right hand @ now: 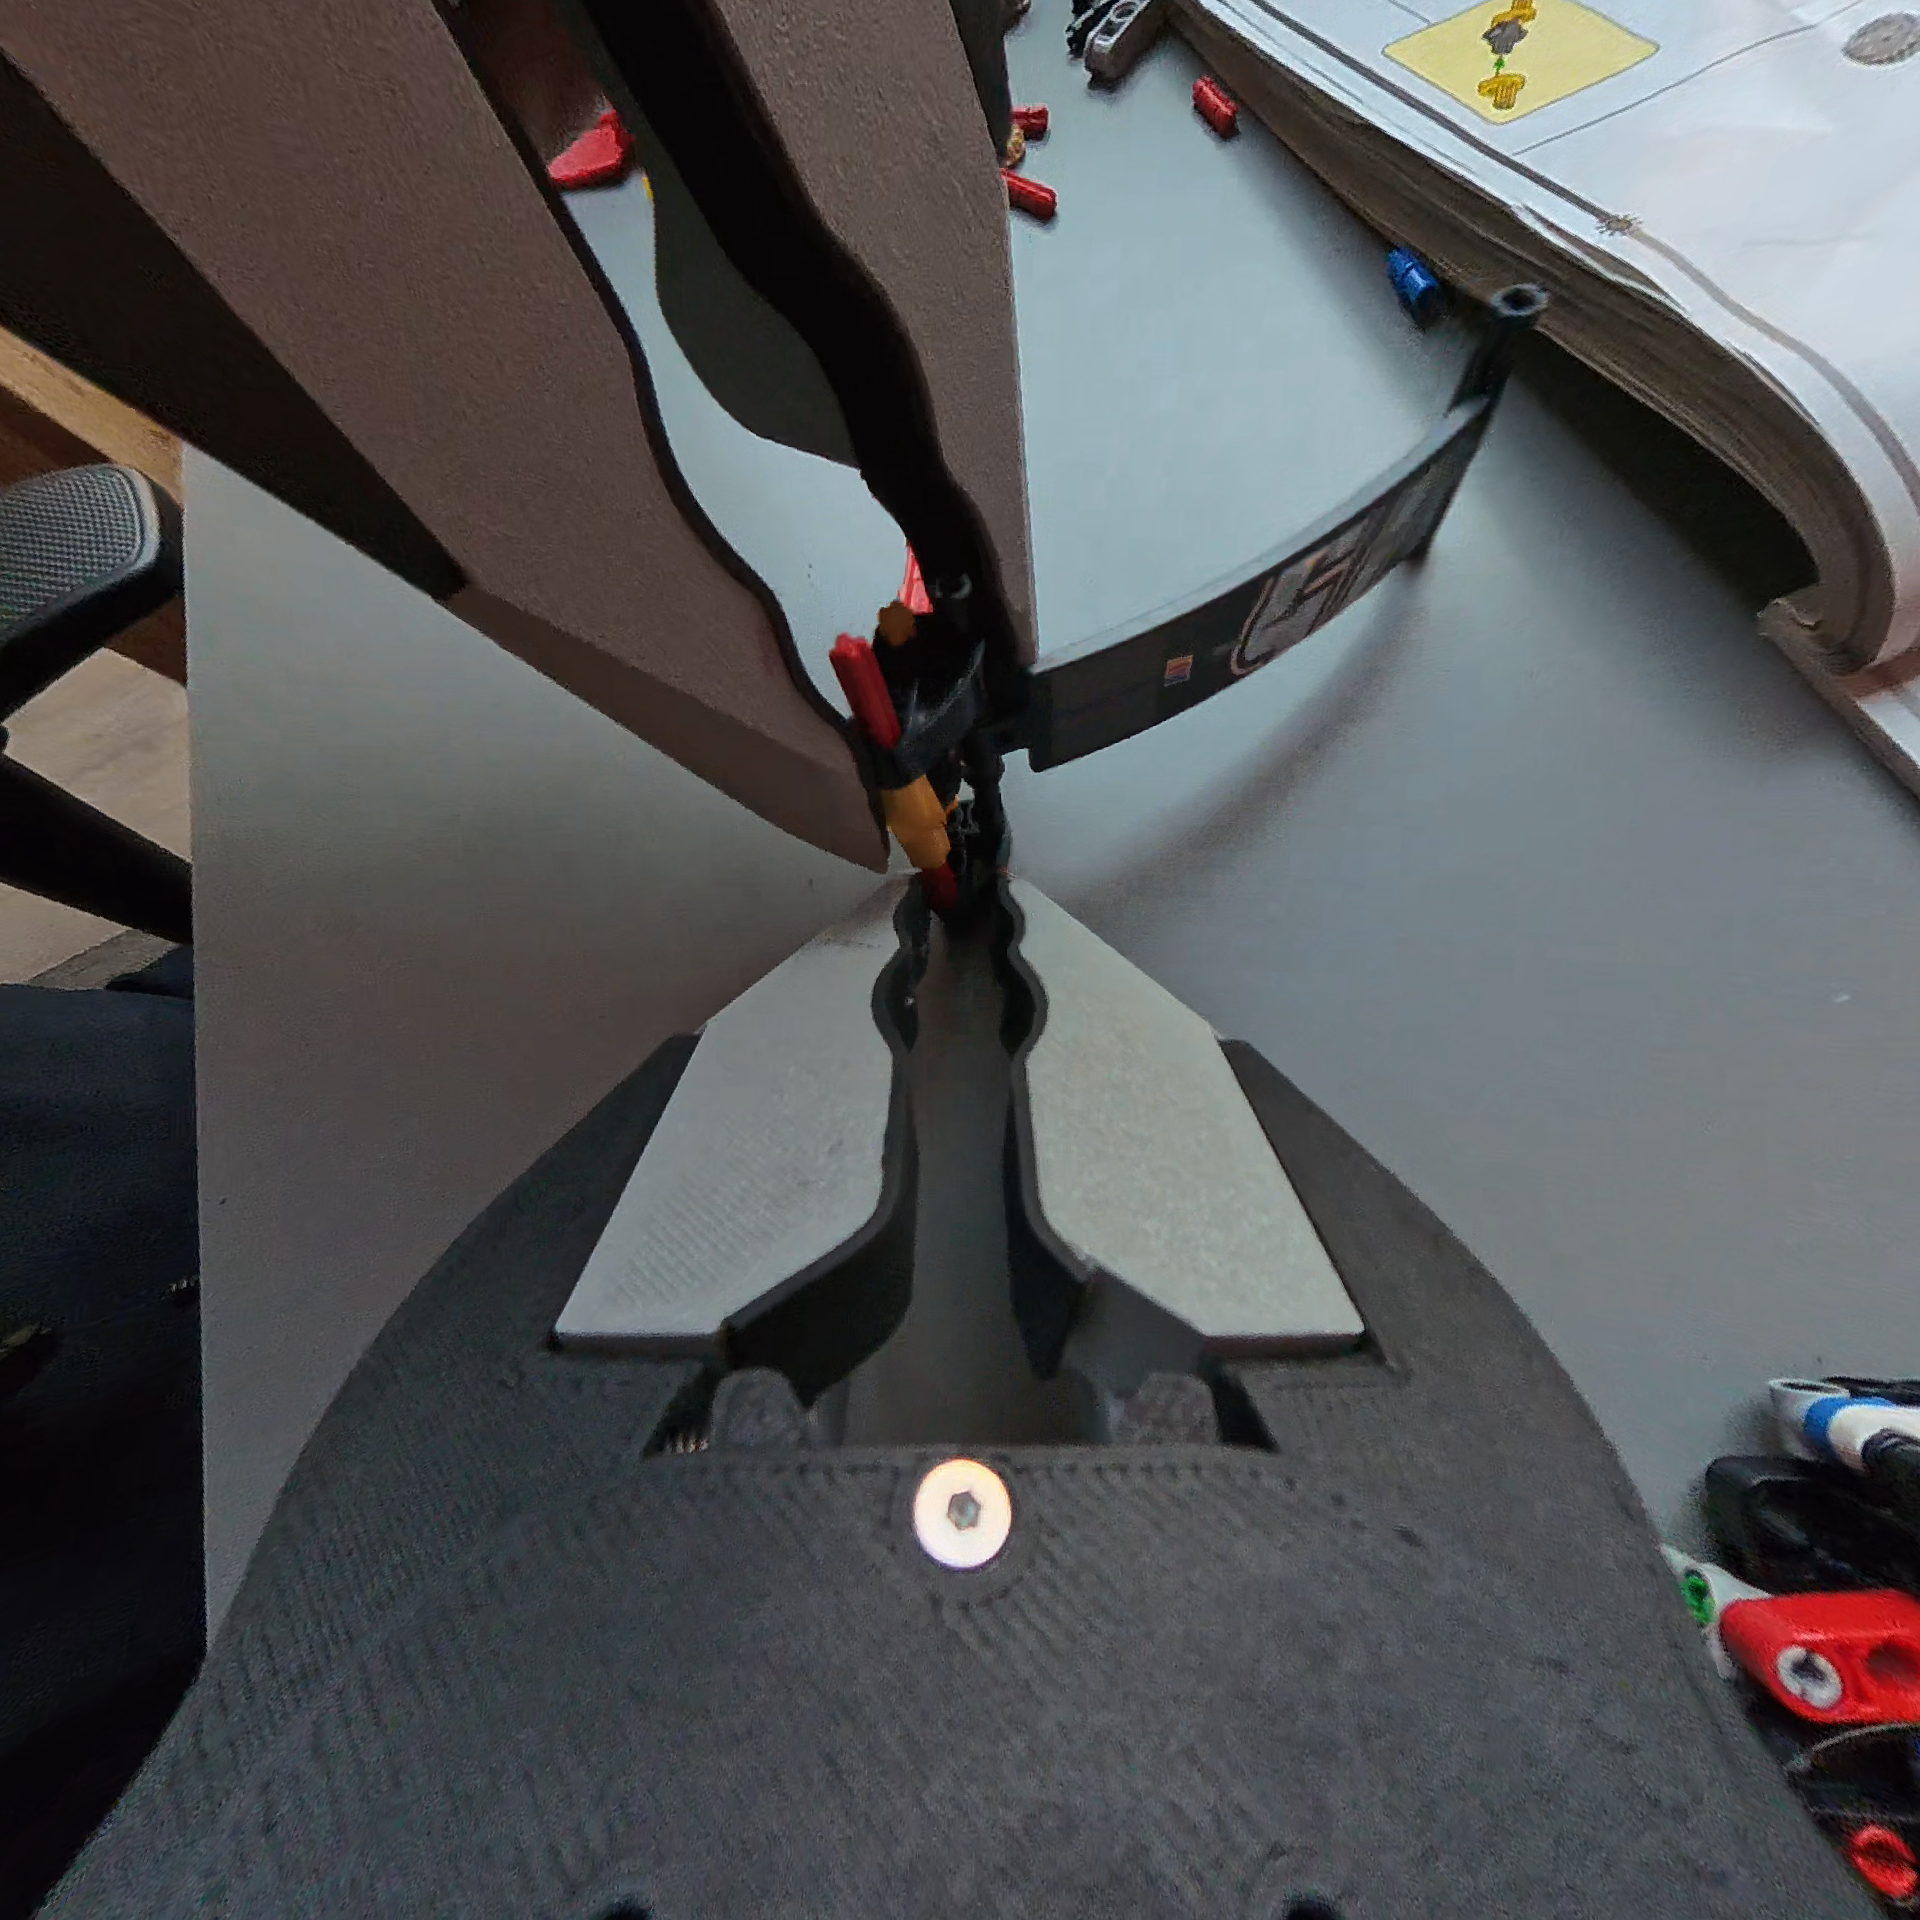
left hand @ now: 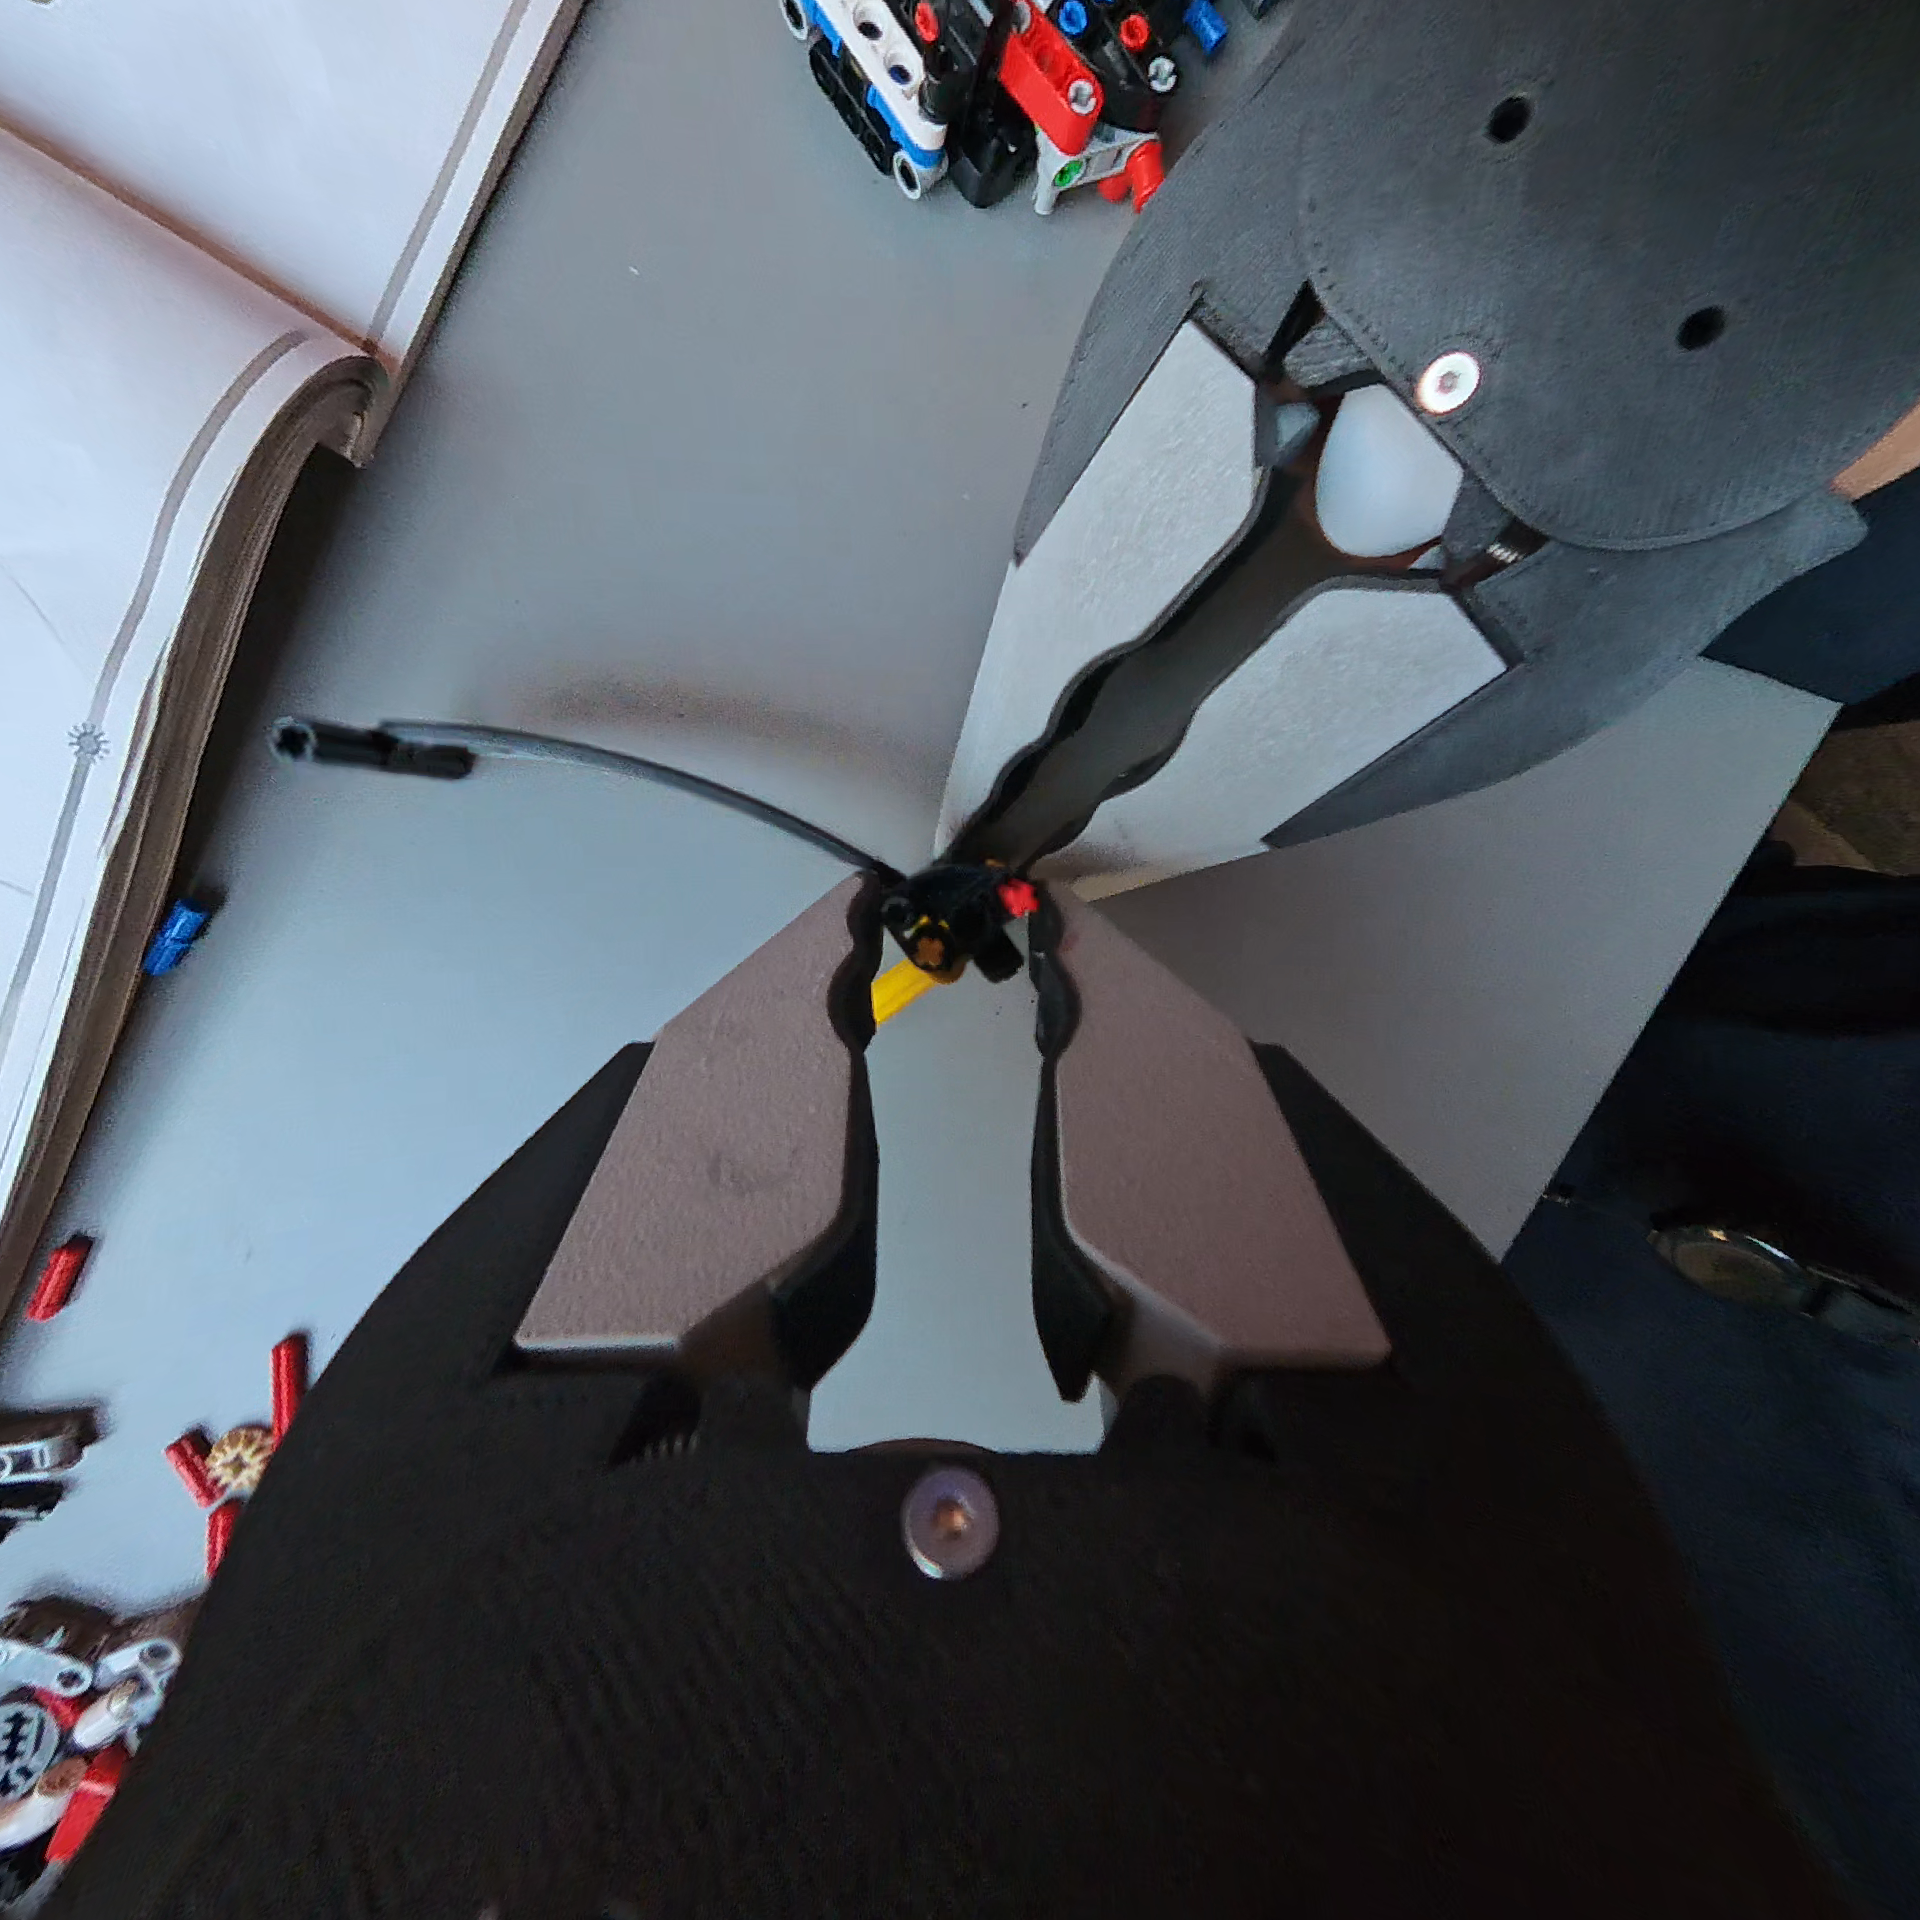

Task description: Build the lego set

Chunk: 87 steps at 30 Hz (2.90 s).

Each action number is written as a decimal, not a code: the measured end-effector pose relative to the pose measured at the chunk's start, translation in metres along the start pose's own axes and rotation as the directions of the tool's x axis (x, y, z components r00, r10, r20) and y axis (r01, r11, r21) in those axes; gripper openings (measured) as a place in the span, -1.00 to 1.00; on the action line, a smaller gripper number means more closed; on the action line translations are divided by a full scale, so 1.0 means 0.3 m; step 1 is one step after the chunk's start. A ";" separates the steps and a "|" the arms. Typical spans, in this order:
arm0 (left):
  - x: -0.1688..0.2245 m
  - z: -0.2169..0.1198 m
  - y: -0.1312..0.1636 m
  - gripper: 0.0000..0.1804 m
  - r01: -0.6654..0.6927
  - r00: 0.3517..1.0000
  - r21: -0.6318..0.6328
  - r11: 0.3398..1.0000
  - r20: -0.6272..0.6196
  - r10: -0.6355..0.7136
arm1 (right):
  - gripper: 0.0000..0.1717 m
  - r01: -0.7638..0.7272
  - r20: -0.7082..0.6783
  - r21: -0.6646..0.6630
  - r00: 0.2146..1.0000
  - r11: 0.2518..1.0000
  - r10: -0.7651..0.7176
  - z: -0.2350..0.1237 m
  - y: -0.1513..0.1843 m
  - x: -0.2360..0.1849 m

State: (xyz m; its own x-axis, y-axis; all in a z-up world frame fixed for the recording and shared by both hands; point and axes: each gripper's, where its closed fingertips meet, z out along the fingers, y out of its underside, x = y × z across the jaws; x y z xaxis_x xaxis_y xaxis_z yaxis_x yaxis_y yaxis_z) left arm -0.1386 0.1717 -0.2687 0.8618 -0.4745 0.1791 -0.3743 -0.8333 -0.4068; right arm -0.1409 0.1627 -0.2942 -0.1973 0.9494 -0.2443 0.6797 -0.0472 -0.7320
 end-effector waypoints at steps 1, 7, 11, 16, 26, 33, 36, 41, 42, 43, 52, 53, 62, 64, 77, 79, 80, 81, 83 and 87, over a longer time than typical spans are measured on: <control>0.002 0.003 -0.001 -0.71 0.001 1.000 0.002 1.000 -0.007 -0.001 | -0.91 -0.008 0.008 -0.004 1.000 1.000 0.008 0.001 0.001 0.000; 0.009 -0.017 0.014 -0.57 -0.028 0.999 0.021 0.999 -0.031 0.029 | -0.92 -0.026 0.033 -0.006 0.999 1.000 0.026 0.001 0.001 0.001; 0.006 -0.069 0.040 -0.57 -0.111 0.993 0.052 0.992 -0.032 0.113 | -0.92 -0.011 0.036 -0.009 0.999 1.000 0.011 0.002 0.002 -0.002; -0.050 -0.081 0.055 -0.64 -0.259 0.963 0.052 0.964 0.095 0.254 | -0.92 0.007 0.057 -0.016 0.998 1.000 -0.007 0.004 0.002 -0.008; 0.000 -0.046 0.015 -0.82 -0.304 0.951 0.159 0.939 -0.001 0.308 | -0.92 0.092 0.104 -0.033 0.991 0.995 -0.088 0.006 0.002 -0.011; -0.001 -0.041 0.017 -0.82 -0.264 0.964 0.172 0.949 0.021 0.264 | -0.90 0.079 0.124 -0.036 0.990 0.996 -0.074 0.002 0.001 -0.007; -0.014 -0.029 0.030 -0.95 -0.310 0.950 0.134 0.941 0.081 0.301 | -0.85 0.079 0.154 0.008 0.985 0.997 -0.079 -0.015 -0.015 -0.018; -0.007 -0.033 0.022 -1.00 -0.316 0.948 0.128 0.940 0.075 0.308 | -0.93 0.035 0.190 0.035 0.981 0.999 -0.041 -0.028 -0.028 -0.017; -0.007 -0.034 0.023 -1.00 -0.316 0.948 0.125 0.940 0.074 0.309 | -0.93 0.040 0.187 0.036 0.981 0.999 -0.046 -0.027 -0.028 -0.017; -0.004 -0.036 0.025 -1.00 -0.319 0.947 0.123 0.940 0.072 0.312 | -0.93 0.046 0.183 0.036 0.982 0.998 -0.052 -0.027 -0.027 -0.018; -0.025 -0.046 0.049 -0.82 -0.285 0.958 0.097 0.954 0.073 0.278 | -0.95 0.069 0.187 0.028 0.980 0.997 -0.073 -0.024 -0.022 -0.028; -0.023 -0.044 0.046 -0.84 -0.289 0.956 0.101 0.952 0.077 0.283 | -0.95 0.074 0.186 0.029 0.980 0.997 -0.078 -0.024 -0.022 -0.029; 0.032 -0.063 0.051 -0.98 -0.336 0.939 0.096 0.937 0.119 0.324 | -0.89 0.072 0.182 0.021 0.981 0.997 -0.075 -0.024 -0.018 -0.028; 0.033 -0.063 0.057 -0.99 -0.355 0.929 0.083 0.931 0.138 0.342 | -0.85 0.084 0.172 0.023 0.981 0.996 -0.087 -0.022 -0.019 -0.030; 0.048 -0.095 0.111 -0.94 -0.292 0.943 0.098 0.951 0.195 0.270 | -0.94 0.121 0.192 0.058 0.973 0.991 -0.130 -0.021 -0.036 -0.063; 0.053 -0.086 0.143 -0.91 -0.180 0.968 0.161 0.970 0.204 0.146 | -0.94 0.130 0.199 0.058 0.970 0.990 -0.139 -0.022 -0.035 -0.068; 0.056 -0.058 0.166 -0.81 -0.129 0.978 0.174 0.976 0.187 0.095 | -0.94 0.136 0.202 0.057 0.969 0.989 -0.145 -0.022 -0.035 -0.070; 0.045 -0.023 0.192 -0.67 -0.090 0.980 0.168 0.982 0.191 0.057 | -0.94 0.140 0.205 0.057 0.967 0.988 -0.149 -0.022 -0.035 -0.072; 0.034 0.023 0.194 -0.60 -0.055 0.983 0.213 0.975 0.183 0.015 | -0.94 0.145 0.221 0.055 0.963 0.988 -0.154 -0.022 -0.033 -0.079; 0.013 0.047 0.141 -0.76 -0.112 0.982 0.281 0.953 0.179 0.063 | -0.95 0.172 0.242 0.069 0.953 0.983 -0.183 -0.029 -0.035 -0.090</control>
State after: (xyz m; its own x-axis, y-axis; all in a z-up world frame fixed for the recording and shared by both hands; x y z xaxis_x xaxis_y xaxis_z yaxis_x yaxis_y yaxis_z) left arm -0.1463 0.1388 -0.2979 0.8839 -0.4676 -0.0099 -0.3573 -0.6615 -0.6594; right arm -0.1366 0.1403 -0.2744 -0.4833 0.8382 -0.2525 0.5856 0.0952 -0.8050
